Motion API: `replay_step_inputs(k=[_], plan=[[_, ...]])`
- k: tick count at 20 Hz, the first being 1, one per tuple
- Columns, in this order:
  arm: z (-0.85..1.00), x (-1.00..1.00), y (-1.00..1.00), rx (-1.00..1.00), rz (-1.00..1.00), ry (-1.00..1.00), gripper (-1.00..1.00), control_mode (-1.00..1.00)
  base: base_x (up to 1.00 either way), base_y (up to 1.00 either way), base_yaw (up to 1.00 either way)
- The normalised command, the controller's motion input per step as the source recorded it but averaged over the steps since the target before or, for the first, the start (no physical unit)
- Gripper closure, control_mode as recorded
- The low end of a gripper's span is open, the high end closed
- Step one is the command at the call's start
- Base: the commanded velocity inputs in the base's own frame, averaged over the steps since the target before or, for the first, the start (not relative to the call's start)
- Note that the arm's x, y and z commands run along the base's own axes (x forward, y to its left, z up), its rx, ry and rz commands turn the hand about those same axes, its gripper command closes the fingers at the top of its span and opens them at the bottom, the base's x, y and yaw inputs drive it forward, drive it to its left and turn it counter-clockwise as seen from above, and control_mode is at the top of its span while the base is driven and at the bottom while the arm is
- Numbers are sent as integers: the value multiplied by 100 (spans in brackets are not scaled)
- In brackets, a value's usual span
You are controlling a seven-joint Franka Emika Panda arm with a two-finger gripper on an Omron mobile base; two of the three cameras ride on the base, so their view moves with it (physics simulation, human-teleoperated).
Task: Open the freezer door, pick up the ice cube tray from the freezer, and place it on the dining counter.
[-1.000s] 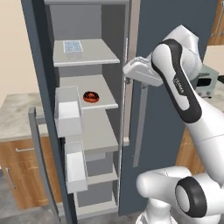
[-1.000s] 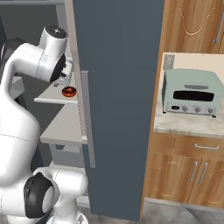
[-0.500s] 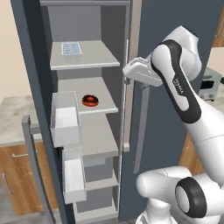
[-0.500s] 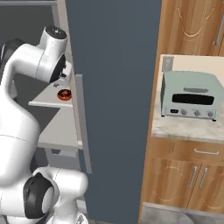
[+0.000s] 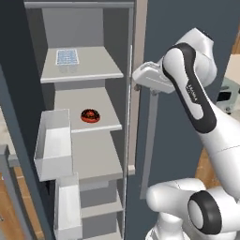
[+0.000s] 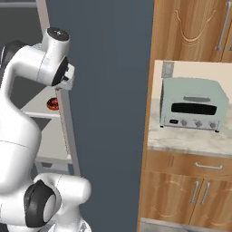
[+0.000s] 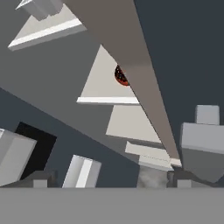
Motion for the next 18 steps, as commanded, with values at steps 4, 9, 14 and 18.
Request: replay_step_inputs(k=[4,9,14,18], plan=[[0,0,0,0,0,0,-100,100,44,0,0],[0,0,0,0,0,0,-100,100,24,17,0],[0,0,0,0,0,0,-100,100,-18,67,1],[0,0,0,0,0,0,-100,100,-91,49,2]])
